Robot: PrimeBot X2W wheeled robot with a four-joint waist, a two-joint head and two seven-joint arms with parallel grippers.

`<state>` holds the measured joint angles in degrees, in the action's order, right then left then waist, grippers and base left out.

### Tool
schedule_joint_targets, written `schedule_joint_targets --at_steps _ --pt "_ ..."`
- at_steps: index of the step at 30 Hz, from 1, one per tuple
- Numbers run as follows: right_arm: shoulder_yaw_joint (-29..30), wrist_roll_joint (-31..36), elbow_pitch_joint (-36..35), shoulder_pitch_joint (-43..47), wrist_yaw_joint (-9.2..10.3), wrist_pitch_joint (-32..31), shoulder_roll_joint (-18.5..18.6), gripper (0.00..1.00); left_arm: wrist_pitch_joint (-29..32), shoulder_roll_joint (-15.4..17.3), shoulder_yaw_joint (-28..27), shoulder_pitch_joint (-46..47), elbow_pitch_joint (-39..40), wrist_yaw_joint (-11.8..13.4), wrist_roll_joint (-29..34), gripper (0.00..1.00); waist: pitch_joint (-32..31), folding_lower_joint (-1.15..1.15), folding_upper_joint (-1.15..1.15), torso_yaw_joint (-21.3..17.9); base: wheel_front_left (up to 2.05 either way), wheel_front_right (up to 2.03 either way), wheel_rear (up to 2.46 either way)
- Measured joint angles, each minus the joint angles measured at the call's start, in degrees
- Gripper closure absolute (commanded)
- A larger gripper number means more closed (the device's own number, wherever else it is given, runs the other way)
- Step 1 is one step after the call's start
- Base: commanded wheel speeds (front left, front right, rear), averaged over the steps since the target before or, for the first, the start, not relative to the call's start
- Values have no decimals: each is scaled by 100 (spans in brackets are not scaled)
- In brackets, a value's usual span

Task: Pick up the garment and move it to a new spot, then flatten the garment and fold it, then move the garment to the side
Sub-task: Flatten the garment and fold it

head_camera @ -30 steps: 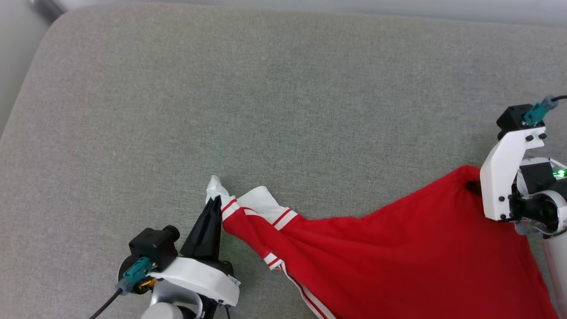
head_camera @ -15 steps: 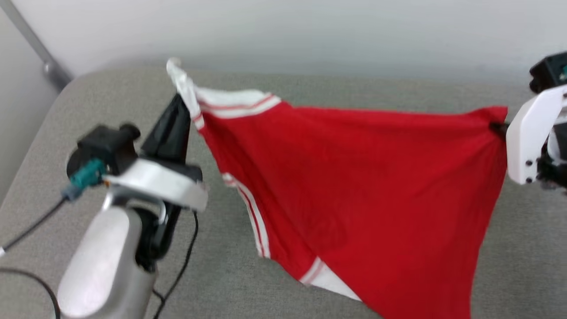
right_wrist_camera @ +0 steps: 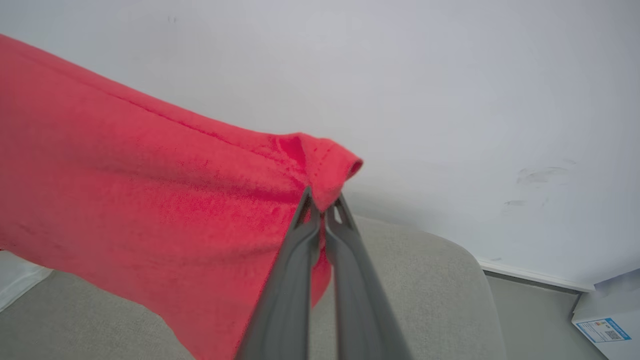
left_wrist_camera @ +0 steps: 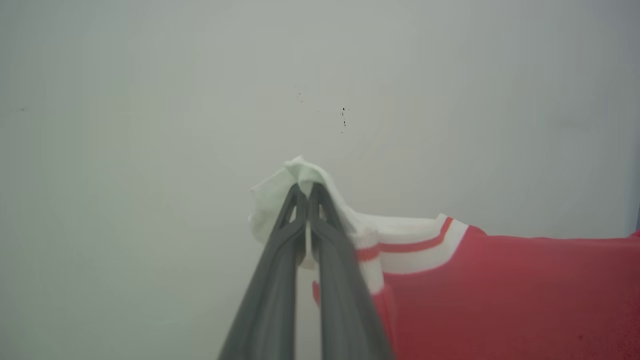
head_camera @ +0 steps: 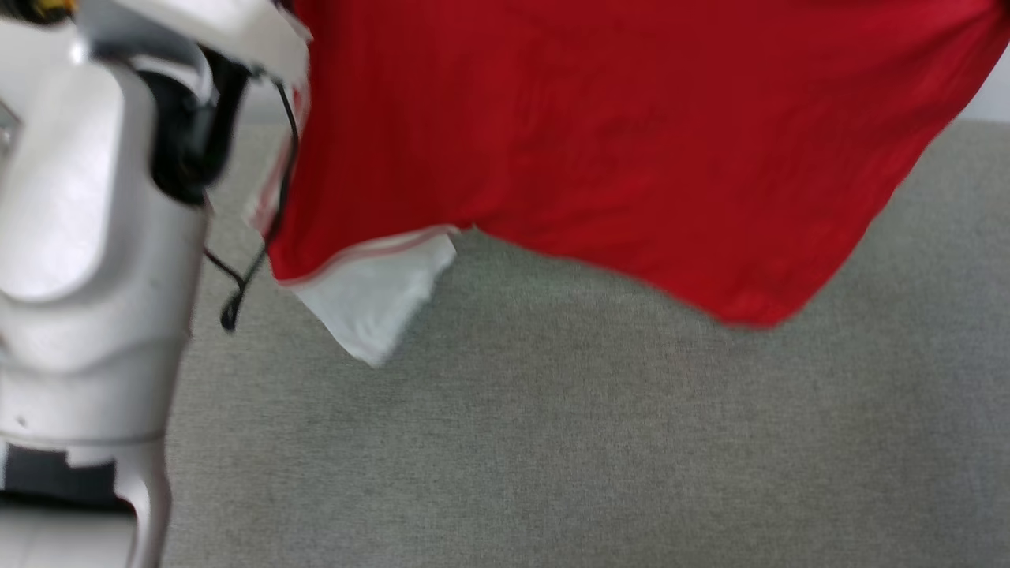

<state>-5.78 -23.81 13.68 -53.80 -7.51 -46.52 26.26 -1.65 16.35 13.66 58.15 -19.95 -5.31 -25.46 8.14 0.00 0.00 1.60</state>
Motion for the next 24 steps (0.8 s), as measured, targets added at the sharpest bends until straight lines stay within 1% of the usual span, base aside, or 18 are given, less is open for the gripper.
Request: schedule_joint_targets --at_steps 5,9,13,19,24 --pt "73 145 131 -761 0 315 -2 100 -40 170 -94 1171 -586 -51 62 100 518 0 0 -89 0 0 0" --pt "31 175 241 -1316 -1 544 -105 100 -158 314 -134 1947 -867 -58 159 100 1000 0 0 -182 0 0 0" --pt "29 263 331 -1879 -1 917 -257 100 -222 477 -169 2598 -1066 -21 279 100 1525 -1 0 -307 0 0 0" --pt "138 565 557 -2588 -2 1904 -547 100 -393 617 -256 3287 -1362 78 376 100 2238 -1 0 -523 0 0 0" --pt "233 557 716 -3238 -2 2581 -722 100 -522 628 -338 3885 -1363 102 337 100 2789 -1 0 -653 0 0 0"
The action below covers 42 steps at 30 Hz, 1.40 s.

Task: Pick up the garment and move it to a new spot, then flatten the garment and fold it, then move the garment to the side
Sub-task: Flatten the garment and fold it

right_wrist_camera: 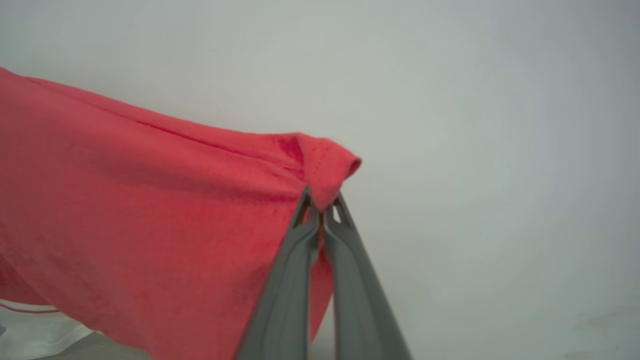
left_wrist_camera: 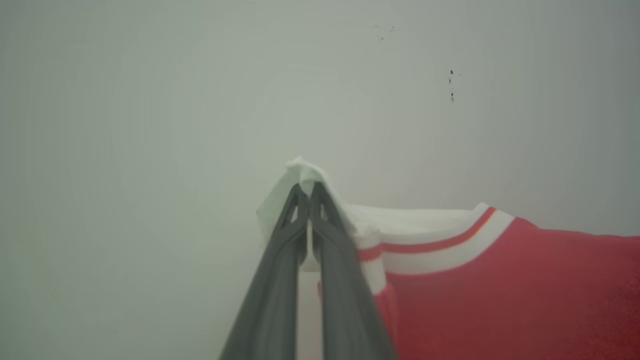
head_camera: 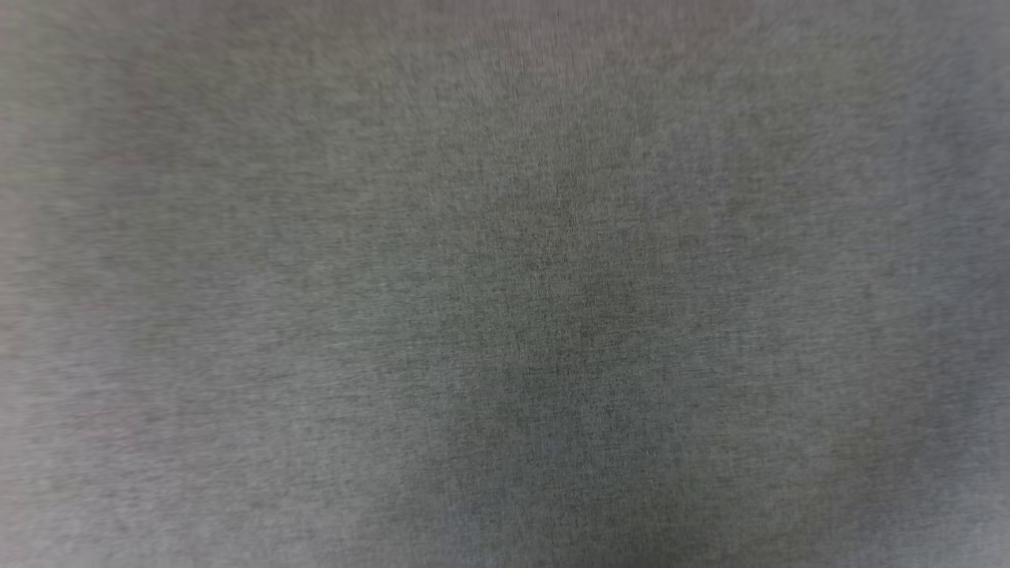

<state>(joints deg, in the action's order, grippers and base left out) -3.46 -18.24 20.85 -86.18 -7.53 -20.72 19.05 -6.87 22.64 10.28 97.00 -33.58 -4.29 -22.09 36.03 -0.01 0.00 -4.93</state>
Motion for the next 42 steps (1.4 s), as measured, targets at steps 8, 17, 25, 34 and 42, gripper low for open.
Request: schedule_joint_targets --at_steps 8,17,25,34,42 --pt "-331 -123 566 -621 1 635 -100 100 -88 -18 -3 285 -81 59 -29 100 805 0 0 -101 0 0 0" --pt "-949 -609 1266 -833 1 1161 78 100 -355 -159 -18 -94 -337 67 -196 100 1105 0 0 -28 0 0 0" --pt "-1637 -1155 1433 -573 1 1216 349 100 -625 -231 -23 -831 -261 -82 -402 100 893 0 0 135 0 0 0" --pt "-2160 -1729 1055 1056 1 1228 699 100 -753 -385 -74 -2622 -3 -177 -758 100 256 1 0 343 0 0 0" --pt "-2142 -2156 704 3448 1 1258 838 100 -801 -536 -312 -5174 516 -152 -1138 100 -761 2 0 459 0 0 0"
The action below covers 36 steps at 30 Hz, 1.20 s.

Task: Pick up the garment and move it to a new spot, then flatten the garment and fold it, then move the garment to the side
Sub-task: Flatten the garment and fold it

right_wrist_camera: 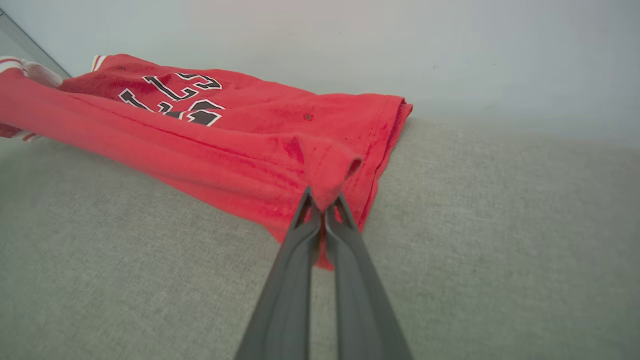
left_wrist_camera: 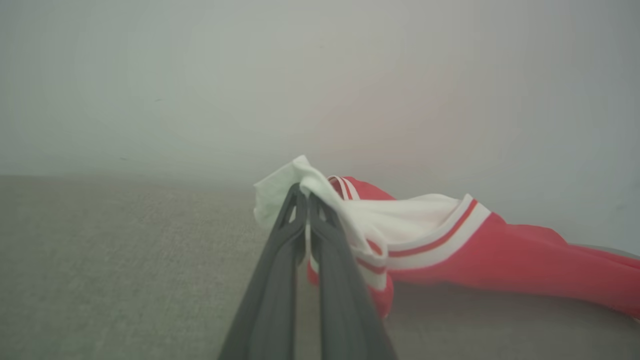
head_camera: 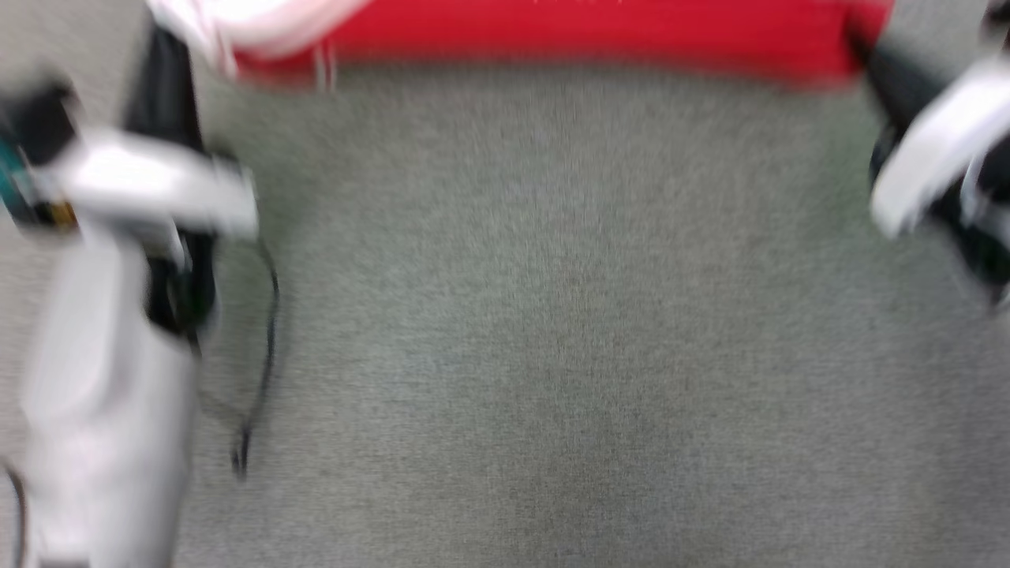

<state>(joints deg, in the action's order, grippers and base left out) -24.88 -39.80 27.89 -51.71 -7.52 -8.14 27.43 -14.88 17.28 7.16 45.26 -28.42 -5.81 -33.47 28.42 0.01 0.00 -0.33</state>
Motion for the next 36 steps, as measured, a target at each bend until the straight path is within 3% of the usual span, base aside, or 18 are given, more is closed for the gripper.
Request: schedule_joint_targets --at_steps 7,11,18,24,30,36 --pt "442 -149 -361 1923 -1 60 -25 100 183 -107 83 -2065 675 100 -191 100 -893 1 0 66 0 0 0" --pt "798 -138 -608 2931 -1 12 -127 100 361 -85 129 -3056 1178 292 -236 100 -1330 1 0 81 0 0 0" --pt "1550 102 -1211 4563 -3 -240 -488 100 758 0 73 -4560 2132 771 -324 100 -1928 2 0 76 0 0 0" --pt "2176 514 -1954 5697 -3 -823 -918 100 1173 97 32 -5471 3008 1157 -370 100 -2207 2 0 74 0 0 0" --pt "2661 1045 -2603 5935 -2 -1269 -1280 100 1444 193 105 -5647 3522 1284 -372 100 -2242 1 0 78 0 0 0" --pt "2628 1490 -2705 5322 -1 -1495 -1332 100 1636 279 292 -4947 3317 1040 -354 100 -2169 0 0 92 0 0 0"
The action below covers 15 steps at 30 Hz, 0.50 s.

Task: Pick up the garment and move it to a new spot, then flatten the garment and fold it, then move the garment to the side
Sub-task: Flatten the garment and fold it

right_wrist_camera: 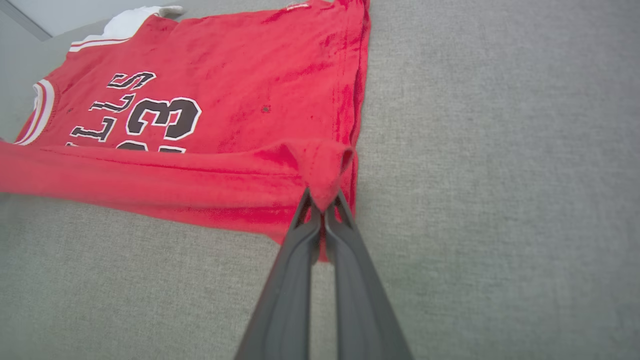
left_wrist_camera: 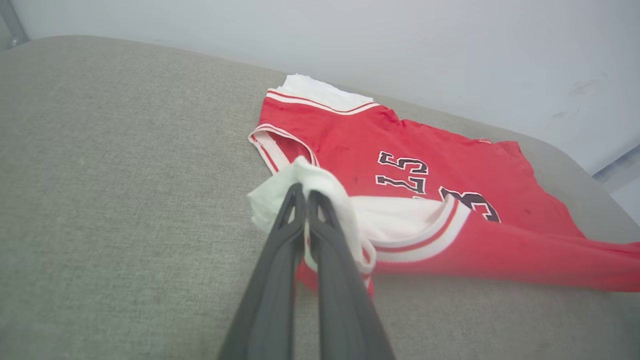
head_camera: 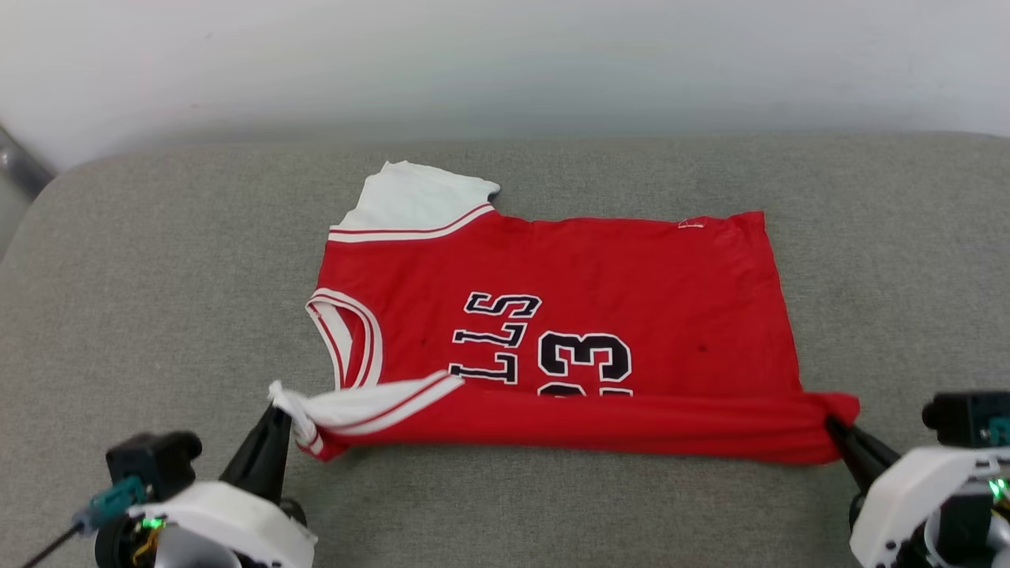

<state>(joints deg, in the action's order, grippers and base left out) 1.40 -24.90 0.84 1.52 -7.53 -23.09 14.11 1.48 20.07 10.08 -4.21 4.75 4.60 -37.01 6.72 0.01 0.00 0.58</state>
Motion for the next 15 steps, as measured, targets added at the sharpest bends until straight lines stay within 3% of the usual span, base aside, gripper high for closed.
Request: schedule_joint_targets --at_steps 9,13,15 --pt "-444 225 739 -1239 1 -105 236 100 54 4 185 1235 -883 -455 -49 100 416 -1 0 82 0 0 0" --pt "-677 220 1206 -1693 1 60 264 100 13 -113 312 1563 -1367 -634 -65 100 741 -2 0 114 0 0 0" --pt "-898 224 1741 -1980 1 519 292 96 -76 -259 428 1844 -1816 -793 -111 100 1037 -2 0 141 0 0 0"
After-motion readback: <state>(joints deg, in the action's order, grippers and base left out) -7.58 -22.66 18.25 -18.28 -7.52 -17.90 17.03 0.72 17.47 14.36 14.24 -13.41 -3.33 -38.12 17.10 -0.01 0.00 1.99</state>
